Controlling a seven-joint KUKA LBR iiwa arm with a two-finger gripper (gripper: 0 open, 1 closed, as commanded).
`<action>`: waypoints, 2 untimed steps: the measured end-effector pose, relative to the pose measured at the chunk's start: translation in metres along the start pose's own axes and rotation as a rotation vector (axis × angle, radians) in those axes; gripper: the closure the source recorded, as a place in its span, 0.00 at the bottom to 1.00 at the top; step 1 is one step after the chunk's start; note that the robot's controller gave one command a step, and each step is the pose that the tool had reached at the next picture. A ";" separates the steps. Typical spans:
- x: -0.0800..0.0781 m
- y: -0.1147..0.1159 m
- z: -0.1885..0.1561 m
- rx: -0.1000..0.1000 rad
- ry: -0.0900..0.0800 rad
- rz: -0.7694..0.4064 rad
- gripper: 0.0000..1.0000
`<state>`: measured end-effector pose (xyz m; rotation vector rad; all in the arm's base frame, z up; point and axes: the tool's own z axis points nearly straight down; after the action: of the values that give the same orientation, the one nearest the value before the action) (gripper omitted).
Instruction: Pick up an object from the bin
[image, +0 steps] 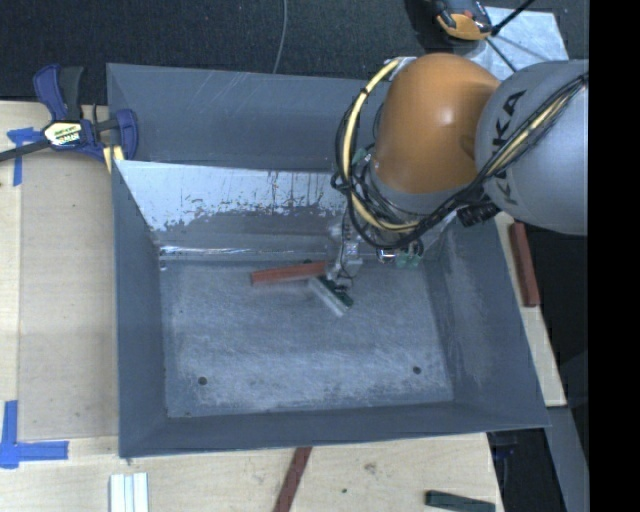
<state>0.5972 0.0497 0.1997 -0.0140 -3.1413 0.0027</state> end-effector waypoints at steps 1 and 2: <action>-0.008 -0.014 0.084 -0.002 0.003 -0.182 0.00; -0.010 -0.014 0.080 -0.002 -0.004 -0.181 0.00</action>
Offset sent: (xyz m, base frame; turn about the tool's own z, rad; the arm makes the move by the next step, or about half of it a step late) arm 0.0000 0.0000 0.0000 0.0000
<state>0.6073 0.0359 0.1194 0.2702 -3.1338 -0.0007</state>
